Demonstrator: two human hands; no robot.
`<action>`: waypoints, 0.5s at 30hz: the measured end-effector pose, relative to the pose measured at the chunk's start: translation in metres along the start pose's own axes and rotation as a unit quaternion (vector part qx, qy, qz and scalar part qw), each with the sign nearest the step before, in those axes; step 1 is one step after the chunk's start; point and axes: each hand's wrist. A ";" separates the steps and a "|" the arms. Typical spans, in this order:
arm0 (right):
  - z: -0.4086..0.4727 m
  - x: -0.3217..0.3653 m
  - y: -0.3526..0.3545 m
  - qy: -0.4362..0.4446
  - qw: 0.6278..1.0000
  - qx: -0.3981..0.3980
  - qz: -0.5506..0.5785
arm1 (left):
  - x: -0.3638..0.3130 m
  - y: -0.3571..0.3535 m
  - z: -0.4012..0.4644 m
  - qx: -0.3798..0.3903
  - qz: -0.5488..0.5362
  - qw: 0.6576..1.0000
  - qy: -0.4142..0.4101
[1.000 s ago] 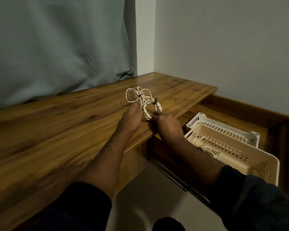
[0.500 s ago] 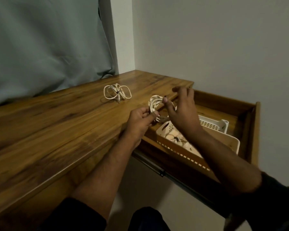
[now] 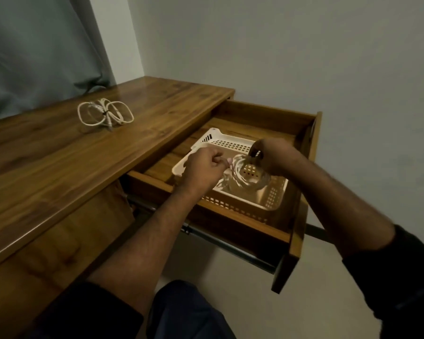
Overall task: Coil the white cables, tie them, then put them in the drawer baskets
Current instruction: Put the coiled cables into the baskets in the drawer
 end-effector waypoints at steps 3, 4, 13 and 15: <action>-0.001 -0.008 -0.014 0.021 0.995 0.052 -0.081 | -0.003 -0.005 -0.002 -0.046 0.057 0.997 -0.038; -0.001 -0.007 -0.019 0.027 0.993 0.060 -0.098 | -0.003 -0.006 -0.002 -0.055 0.075 0.994 -0.052; 0.003 -0.001 -0.038 0.027 0.990 0.056 -0.128 | 0.002 0.001 -0.010 -0.044 0.138 0.988 -0.048; 0.001 0.004 -0.032 0.031 0.993 0.019 -0.109 | 0.003 0.007 -0.011 -0.056 0.144 0.987 -0.037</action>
Point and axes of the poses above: each hand's wrist, its own z-axis towards the middle knuckle, its own y-axis out of the back of the hand, x = y × z, and after that the axes turned 13 degrees about -y, right-handed
